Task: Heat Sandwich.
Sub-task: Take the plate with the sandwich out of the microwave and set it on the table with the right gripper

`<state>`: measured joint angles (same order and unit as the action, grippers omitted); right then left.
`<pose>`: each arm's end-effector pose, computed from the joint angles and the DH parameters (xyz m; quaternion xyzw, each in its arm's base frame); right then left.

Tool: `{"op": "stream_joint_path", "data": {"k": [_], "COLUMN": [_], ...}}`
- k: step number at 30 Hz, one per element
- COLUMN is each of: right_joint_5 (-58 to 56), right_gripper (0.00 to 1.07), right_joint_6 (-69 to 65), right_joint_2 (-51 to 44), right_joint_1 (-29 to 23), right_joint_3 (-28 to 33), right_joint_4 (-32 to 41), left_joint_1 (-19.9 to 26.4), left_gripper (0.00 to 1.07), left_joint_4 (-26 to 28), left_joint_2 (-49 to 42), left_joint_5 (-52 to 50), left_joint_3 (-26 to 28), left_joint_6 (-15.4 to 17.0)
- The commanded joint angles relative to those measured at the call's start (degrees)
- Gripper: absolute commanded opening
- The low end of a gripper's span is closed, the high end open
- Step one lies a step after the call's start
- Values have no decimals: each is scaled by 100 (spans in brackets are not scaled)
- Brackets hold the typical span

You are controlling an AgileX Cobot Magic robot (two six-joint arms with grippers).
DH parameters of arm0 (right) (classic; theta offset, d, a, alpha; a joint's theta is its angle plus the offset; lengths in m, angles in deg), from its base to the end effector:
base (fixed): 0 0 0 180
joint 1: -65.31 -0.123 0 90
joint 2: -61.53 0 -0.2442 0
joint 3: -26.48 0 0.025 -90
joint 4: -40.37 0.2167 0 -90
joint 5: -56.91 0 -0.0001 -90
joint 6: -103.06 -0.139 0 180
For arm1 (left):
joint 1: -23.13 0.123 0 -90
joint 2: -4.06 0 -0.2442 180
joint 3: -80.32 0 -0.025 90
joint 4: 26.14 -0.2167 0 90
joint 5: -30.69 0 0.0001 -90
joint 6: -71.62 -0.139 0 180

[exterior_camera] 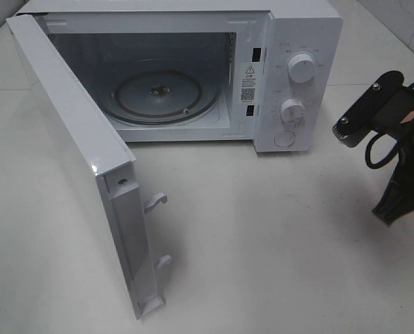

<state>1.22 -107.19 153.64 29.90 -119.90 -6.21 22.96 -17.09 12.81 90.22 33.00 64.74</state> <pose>0.2251 0.0577 0.1510 -0.2680 0.9073 -0.2783 0.1660 0.0489 -0.0190 0.2429 0.0542 0.8418 -0.0476 0.5349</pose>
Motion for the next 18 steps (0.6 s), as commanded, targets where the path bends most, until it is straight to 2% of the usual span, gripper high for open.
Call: {"op": "stream_joint_path", "data": {"k": [1, 7, 11, 18], "right_joint_5": [-327, -539, -487, -269], "right_gripper": [0, 0, 0, 0], "right_joint_6": [-138, -160, -160, -160], "right_joint_2": [195, 533, 705, 739], "right_joint_1": [17, 52, 453, 756], "right_joint_3": [-206, -510, -665, -670], "right_joint_4": [-229, -223, -103, -126], "left_joint_1": [11, 11, 11, 11], "left_gripper": [89, 89, 89, 89], "left_joint_4": [11, 11, 11, 11], "left_joint_2": [-126, -126, -126, -126], "left_joint_5": [-17, -17, -17, -17], "left_joint_3": [-23, -23, -23, -23], "left_joint_6": [29, 29, 29, 29]}}
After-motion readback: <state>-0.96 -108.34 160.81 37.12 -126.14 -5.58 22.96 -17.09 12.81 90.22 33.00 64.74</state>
